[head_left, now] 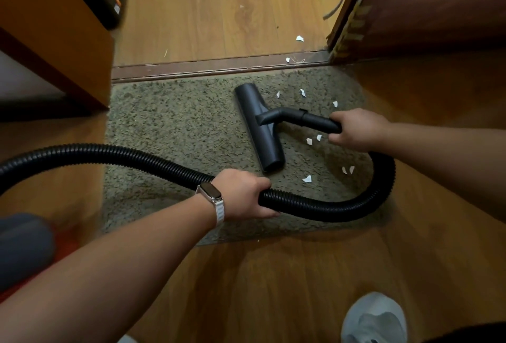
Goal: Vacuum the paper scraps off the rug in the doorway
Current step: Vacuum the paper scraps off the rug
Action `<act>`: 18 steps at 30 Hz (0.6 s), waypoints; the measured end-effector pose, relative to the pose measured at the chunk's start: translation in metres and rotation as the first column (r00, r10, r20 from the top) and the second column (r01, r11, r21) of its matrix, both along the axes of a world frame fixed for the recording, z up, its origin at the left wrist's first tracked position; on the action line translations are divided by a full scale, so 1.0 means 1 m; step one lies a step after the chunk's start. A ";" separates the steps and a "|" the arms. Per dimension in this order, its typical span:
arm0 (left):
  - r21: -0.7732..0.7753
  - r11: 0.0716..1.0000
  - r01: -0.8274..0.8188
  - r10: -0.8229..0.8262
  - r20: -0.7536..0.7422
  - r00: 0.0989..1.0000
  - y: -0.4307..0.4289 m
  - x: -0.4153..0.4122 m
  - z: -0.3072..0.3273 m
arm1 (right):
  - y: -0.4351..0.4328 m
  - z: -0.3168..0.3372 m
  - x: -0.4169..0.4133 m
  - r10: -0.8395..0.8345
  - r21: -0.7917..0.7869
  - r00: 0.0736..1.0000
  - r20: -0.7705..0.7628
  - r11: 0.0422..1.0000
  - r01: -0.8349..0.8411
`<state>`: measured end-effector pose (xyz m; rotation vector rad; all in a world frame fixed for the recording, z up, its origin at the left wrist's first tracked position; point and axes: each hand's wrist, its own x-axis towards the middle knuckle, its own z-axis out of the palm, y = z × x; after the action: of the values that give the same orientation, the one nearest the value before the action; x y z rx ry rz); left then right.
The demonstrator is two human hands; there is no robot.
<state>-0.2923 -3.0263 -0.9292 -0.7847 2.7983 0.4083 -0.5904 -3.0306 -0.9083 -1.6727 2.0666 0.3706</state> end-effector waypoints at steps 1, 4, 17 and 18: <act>0.001 1.000 0.002 -0.002 0.003 1.000 0.000 0.001 -0.001 | -0.003 -0.001 0.004 0.029 -0.003 1.000 -0.006 1.000 -0.029; 0.005 1.000 0.008 -0.008 0.000 1.000 -0.001 0.005 -0.005 | -0.008 -0.004 0.010 0.076 -0.003 0.997 0.001 0.997 -0.076; -0.008 0.998 -0.057 0.057 0.001 0.998 -0.005 -0.008 -0.009 | 0.001 0.003 -0.037 -0.060 0.042 0.998 0.011 0.997 0.060; -0.011 0.998 -0.060 0.059 -0.005 0.998 -0.004 -0.010 -0.009 | 0.004 0.004 -0.040 -0.070 0.048 0.998 0.010 0.996 0.069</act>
<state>-0.3022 -3.0305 -0.9381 -0.8724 2.7891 0.4045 -0.6300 -3.0271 -0.9041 -1.5677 2.0852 0.3829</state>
